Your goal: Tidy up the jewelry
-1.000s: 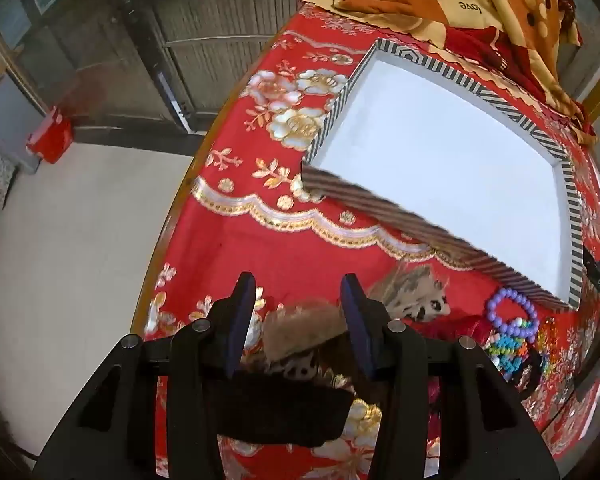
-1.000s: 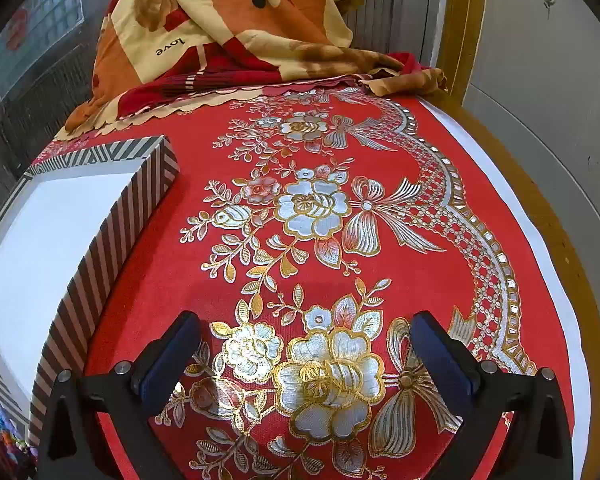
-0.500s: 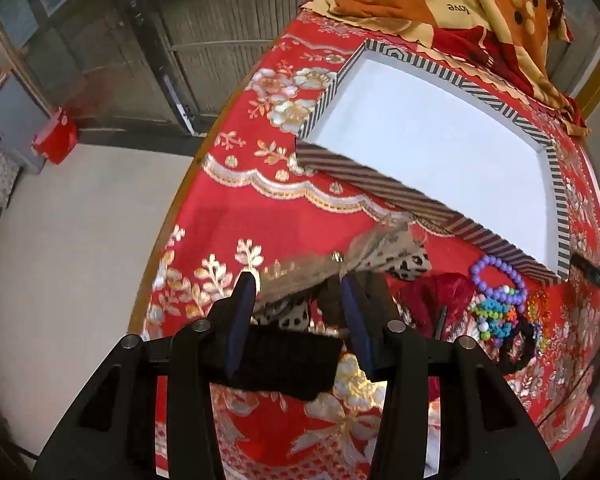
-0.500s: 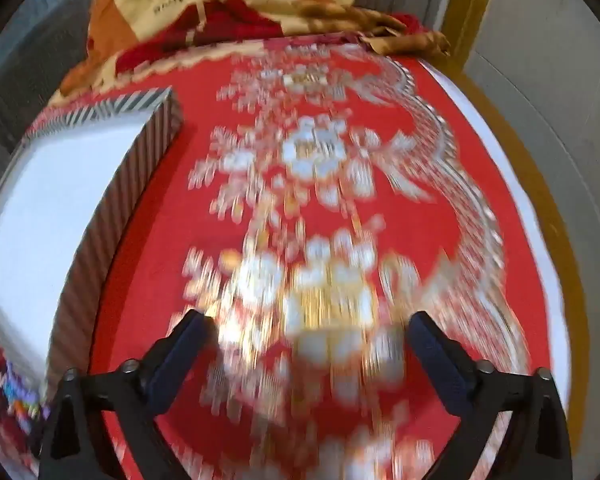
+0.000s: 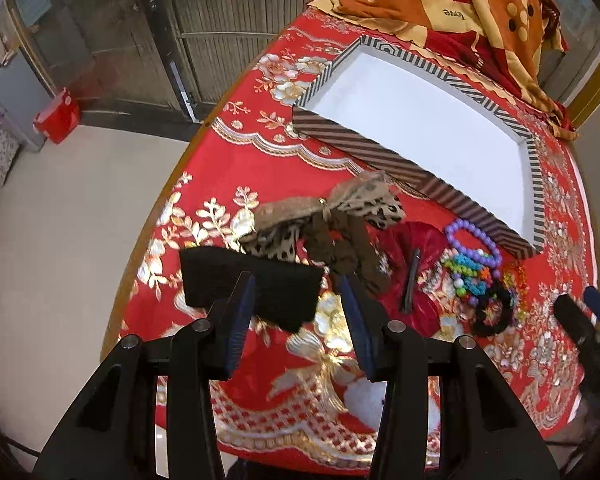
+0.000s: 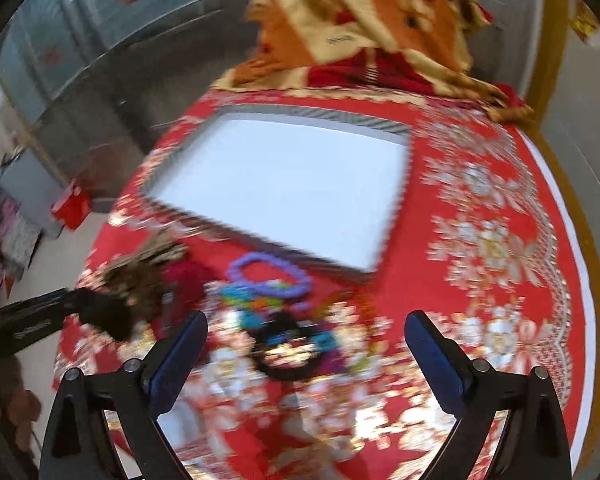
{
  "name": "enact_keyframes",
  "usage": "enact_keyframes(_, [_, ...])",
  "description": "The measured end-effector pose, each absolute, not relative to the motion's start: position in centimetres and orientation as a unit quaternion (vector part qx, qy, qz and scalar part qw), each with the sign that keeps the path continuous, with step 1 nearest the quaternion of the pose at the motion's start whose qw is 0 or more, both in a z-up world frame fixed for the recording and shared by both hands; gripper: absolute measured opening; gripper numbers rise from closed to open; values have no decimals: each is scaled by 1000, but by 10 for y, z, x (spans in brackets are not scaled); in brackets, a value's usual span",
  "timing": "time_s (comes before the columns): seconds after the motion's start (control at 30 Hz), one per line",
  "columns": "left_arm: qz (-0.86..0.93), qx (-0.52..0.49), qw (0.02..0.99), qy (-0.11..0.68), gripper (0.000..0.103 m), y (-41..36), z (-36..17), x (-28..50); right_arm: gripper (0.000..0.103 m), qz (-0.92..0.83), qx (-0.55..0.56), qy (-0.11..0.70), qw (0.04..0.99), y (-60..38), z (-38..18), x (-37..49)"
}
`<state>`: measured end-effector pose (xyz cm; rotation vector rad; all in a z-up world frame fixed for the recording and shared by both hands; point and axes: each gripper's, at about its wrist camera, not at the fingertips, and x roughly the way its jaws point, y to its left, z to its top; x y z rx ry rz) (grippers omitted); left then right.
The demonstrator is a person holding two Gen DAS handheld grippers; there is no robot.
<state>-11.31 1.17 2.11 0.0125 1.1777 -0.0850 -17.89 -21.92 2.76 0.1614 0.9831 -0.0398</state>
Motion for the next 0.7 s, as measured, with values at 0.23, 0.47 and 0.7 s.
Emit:
enact_keyframes(0.23, [-39, 0, 836, 548, 44, 10, 30, -130, 98, -22, 75, 471, 879, -197, 40, -184])
enact_keyframes(0.47, [-43, -2, 841, 539, 44, 8, 41, -137, 98, -24, 81, 469, 879, -186, 50, -192])
enact_keyframes(0.7, [-48, -2, 845, 532, 44, 8, 51, -141, 98, -21, 73, 458, 886, -177, 63, -196])
